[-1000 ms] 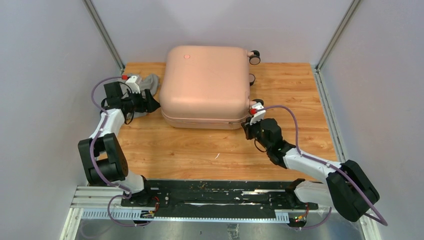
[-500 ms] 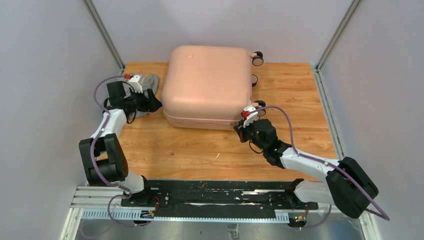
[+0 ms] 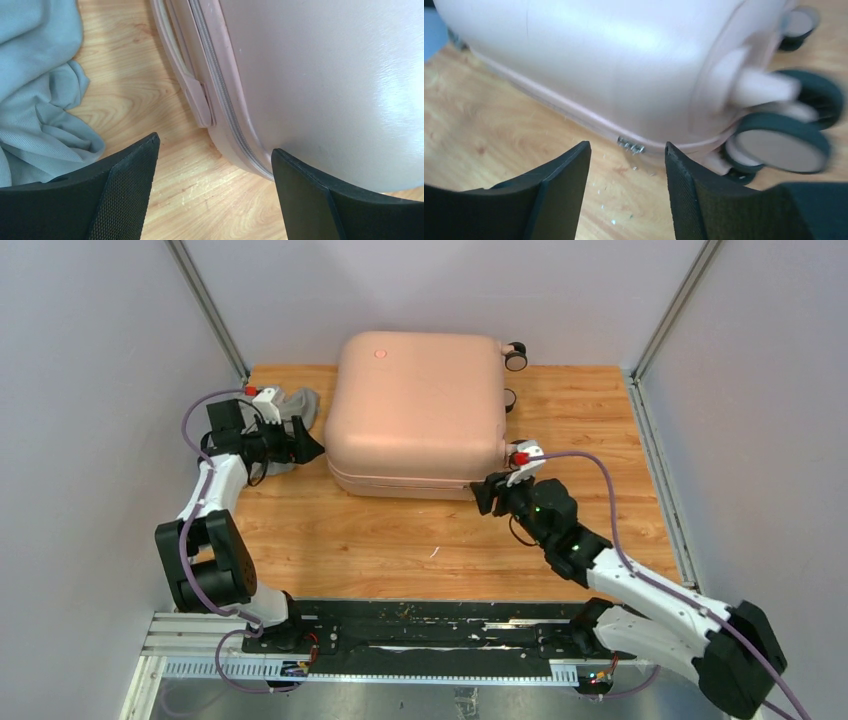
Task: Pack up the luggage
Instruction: Move the luggage to the center of the board.
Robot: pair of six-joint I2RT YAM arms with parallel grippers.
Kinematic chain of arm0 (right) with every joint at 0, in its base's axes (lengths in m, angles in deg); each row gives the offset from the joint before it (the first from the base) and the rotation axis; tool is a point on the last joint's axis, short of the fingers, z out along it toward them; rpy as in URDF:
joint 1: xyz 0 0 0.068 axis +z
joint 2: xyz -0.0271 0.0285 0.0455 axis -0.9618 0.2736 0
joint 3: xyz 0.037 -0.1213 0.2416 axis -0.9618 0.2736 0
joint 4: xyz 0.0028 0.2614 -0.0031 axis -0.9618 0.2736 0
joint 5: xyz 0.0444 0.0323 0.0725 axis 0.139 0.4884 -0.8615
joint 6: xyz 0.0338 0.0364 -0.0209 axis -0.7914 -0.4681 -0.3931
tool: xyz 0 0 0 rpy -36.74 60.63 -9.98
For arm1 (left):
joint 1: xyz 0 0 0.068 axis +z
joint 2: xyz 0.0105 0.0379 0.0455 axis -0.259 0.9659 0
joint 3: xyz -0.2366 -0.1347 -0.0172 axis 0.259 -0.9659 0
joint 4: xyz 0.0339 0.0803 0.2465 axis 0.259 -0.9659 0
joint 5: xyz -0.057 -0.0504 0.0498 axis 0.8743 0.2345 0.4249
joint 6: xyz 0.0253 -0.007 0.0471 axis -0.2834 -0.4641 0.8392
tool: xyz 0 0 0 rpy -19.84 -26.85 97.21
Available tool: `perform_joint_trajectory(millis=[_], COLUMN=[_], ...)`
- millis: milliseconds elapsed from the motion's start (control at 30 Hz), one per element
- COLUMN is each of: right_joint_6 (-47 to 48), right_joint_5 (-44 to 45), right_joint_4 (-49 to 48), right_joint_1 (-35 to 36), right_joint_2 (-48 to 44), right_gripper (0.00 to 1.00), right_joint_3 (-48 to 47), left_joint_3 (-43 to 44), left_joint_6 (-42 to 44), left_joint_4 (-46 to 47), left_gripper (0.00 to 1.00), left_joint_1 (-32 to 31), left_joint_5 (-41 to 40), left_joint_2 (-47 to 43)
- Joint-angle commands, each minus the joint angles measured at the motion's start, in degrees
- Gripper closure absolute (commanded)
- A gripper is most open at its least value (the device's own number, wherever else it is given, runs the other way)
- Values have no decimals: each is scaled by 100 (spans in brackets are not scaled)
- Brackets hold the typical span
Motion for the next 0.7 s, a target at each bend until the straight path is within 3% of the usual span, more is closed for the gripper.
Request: perform_joint_trajectory(millis=[0,167,367,667], right_joint_6=[-515,-1113,-1204,-1183], right_joint_5=[1152,894,531,-262], right_joint_4=[1018,2037,2610,2675], right_joint_1=[-273,-1460,-2644,-2843], right_joint_2=[-902,-835,904,3602], right_gripper=[37,35,34,49], right_joint_3=[-582,-1499,-2792,-4526], left_joint_3=[420,515,617,1348], left_joint_6=[139,164,49,-146], left_joint_4=[-525,-659,-573,-313], left_gripper=[12,10,10,11], left_joint_1=[169,194,198,-181], left_joint_5=[343,209,-249,-1306], left_joint_2=[-132,-160,-1,957])
